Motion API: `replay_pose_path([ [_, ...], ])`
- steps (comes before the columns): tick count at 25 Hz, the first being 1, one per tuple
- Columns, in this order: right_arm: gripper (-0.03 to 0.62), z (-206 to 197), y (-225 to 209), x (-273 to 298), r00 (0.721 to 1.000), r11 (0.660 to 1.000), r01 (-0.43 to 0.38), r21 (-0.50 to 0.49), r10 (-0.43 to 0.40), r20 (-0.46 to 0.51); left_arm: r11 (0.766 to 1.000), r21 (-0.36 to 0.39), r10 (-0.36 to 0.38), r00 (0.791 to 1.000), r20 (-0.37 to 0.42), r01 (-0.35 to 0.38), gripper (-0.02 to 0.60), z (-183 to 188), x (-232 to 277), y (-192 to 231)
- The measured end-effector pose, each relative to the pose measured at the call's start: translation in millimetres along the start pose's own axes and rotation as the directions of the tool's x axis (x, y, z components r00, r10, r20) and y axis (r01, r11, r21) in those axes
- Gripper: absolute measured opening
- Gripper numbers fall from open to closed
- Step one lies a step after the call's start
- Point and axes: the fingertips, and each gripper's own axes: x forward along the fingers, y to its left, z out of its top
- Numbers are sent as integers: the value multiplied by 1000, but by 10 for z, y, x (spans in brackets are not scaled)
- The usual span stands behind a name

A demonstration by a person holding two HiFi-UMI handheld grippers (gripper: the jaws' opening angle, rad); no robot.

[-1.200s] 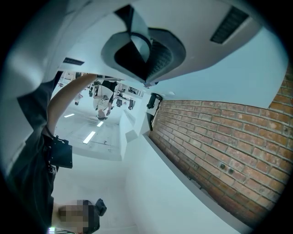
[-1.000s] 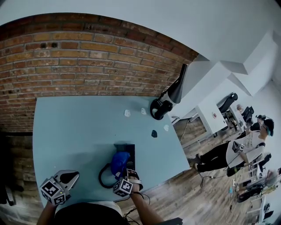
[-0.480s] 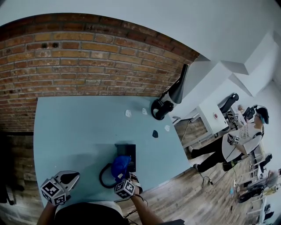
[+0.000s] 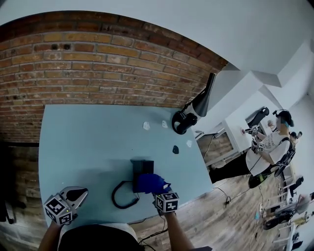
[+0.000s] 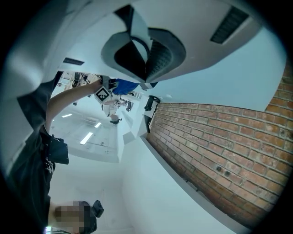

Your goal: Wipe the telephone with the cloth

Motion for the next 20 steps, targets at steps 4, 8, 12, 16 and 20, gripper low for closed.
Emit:
replay_pose_path([
  [4, 100, 590, -465, -97, 968, 890, 235, -391, -252, 10, 1000, -6, -4, 1000, -3, 4, 26, -42, 10, 4],
  [8, 100, 933, -480, 180, 927, 646, 256, -719, -376, -7, 1000, -8, -7, 1000, -13, 7, 26, -64, 52, -37],
  [12, 100, 780, -33, 739, 946, 520, 73, -851, -305, -105, 1000, -9, 2, 1000, -14, -2, 26, -70, 12, -66],
  [16, 77, 439, 244, 1116, 923, 508, -96, -856, -276, -267, 999, -25, 31, 999, 10, -31, 26, 4, -23, 4],
  [20, 76, 392, 296, 1104, 933, 489, -112, -865, -249, -261, 998, -40, 48, 998, 27, -47, 26, 18, -65, 23],
])
